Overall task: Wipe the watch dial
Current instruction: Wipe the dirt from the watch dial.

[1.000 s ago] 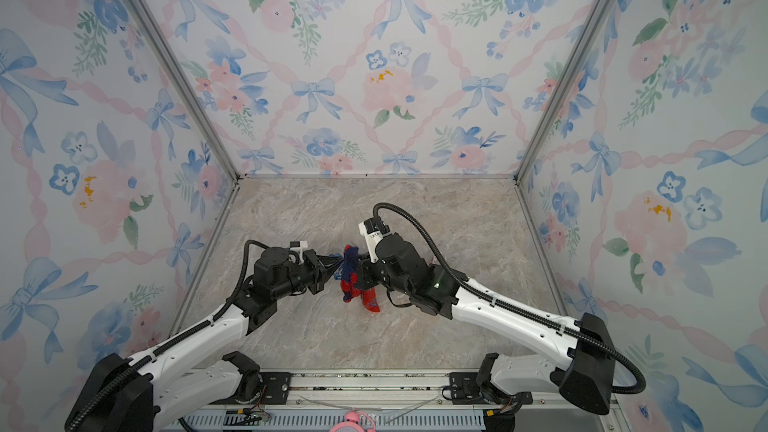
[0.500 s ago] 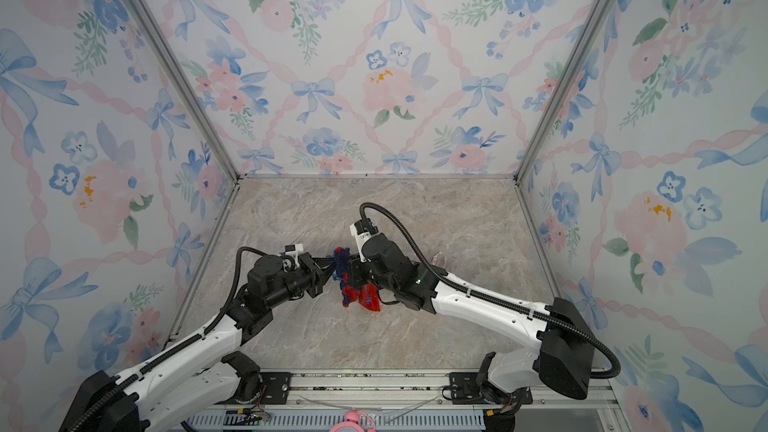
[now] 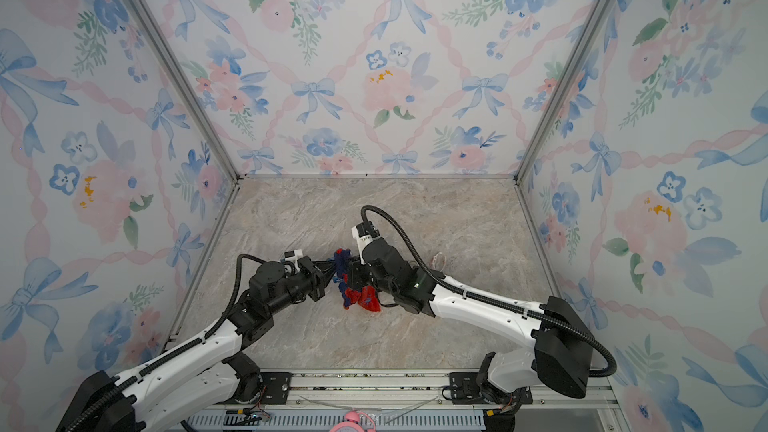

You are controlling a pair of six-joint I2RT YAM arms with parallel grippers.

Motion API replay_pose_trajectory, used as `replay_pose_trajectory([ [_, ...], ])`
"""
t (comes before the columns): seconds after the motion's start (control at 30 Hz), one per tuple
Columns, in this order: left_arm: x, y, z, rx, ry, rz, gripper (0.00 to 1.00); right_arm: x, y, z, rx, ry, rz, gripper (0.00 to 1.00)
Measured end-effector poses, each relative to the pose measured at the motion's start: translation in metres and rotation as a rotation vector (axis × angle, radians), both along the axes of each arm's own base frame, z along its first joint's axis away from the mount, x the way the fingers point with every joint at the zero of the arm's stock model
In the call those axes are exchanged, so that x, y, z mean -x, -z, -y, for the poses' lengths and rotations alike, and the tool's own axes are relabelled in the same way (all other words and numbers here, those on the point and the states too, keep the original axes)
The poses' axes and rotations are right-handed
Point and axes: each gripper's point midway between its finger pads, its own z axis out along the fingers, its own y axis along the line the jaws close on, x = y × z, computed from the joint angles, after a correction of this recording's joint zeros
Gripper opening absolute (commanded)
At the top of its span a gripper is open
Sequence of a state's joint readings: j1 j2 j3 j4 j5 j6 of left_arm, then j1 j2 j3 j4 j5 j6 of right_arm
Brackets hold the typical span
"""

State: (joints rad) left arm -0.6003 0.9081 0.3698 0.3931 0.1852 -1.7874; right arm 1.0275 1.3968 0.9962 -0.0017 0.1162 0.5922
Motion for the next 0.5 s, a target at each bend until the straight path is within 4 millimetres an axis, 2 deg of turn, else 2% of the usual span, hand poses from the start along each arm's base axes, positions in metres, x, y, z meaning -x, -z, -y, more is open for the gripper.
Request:
replay_pose_trajectory([
  [0.13,-0.001,0.000,-0.001,0.002,-0.011,-0.002,0.00,-0.005,0.007,0.007,0.007,0.045,-0.011,0.00],
  [0.27,-0.002,-0.008,0.000,0.027,-0.013,0.021,0.00,-0.006,0.014,0.035,0.065,0.139,0.000,0.00],
  [0.33,-0.002,-0.012,0.000,0.038,-0.011,0.036,0.00,-0.005,0.005,0.051,0.085,0.189,0.016,0.00],
  [0.4,-0.003,-0.015,0.000,0.044,-0.012,0.045,0.00,-0.003,-0.011,0.067,0.081,0.234,0.035,0.00],
  [0.5,-0.004,-0.015,-0.002,0.045,-0.016,0.047,0.00,0.001,-0.031,0.080,0.053,0.282,0.043,0.00],
])
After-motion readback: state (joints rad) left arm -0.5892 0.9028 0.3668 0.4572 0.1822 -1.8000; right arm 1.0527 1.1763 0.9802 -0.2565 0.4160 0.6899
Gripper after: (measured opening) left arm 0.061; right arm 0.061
